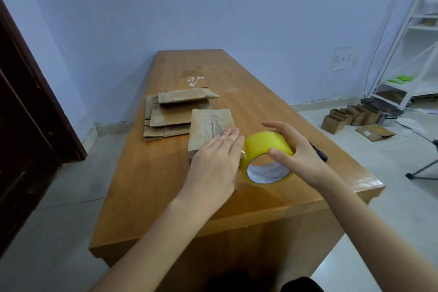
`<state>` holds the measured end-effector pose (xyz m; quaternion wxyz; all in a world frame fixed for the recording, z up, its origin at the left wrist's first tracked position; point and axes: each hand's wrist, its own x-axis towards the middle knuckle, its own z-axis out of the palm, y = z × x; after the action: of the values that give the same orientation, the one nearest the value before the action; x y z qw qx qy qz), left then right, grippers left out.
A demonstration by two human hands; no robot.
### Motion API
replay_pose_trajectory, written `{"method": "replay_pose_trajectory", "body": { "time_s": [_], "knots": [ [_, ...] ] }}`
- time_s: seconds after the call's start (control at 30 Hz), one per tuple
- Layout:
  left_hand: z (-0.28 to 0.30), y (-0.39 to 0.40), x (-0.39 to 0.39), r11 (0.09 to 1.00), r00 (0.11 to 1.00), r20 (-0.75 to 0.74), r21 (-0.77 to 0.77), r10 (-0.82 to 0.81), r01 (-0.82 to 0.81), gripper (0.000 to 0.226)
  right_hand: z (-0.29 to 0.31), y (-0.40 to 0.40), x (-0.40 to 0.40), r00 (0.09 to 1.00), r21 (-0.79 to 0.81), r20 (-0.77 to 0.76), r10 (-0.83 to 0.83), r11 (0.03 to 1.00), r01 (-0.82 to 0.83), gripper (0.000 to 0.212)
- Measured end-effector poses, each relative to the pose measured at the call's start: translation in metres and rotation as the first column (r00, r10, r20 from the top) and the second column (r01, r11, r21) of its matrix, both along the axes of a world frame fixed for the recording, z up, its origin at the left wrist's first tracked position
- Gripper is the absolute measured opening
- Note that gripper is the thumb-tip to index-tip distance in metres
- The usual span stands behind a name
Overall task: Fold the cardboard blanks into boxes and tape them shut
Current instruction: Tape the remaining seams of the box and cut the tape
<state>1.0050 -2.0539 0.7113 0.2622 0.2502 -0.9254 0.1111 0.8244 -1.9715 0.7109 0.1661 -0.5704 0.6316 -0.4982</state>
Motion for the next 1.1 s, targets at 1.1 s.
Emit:
{"method": "replay_pose_trajectory", "body": {
  "time_s": [1.1],
  "knots": [
    [0.019, 0.010, 0.004, 0.999, 0.969, 0.245, 0.006, -0.036, 0.035, 0.042, 0.016, -0.007, 0.011, 0.738, 0.141, -0.665, -0.115, 0.951, 0.276, 0.065]
  ]
}}
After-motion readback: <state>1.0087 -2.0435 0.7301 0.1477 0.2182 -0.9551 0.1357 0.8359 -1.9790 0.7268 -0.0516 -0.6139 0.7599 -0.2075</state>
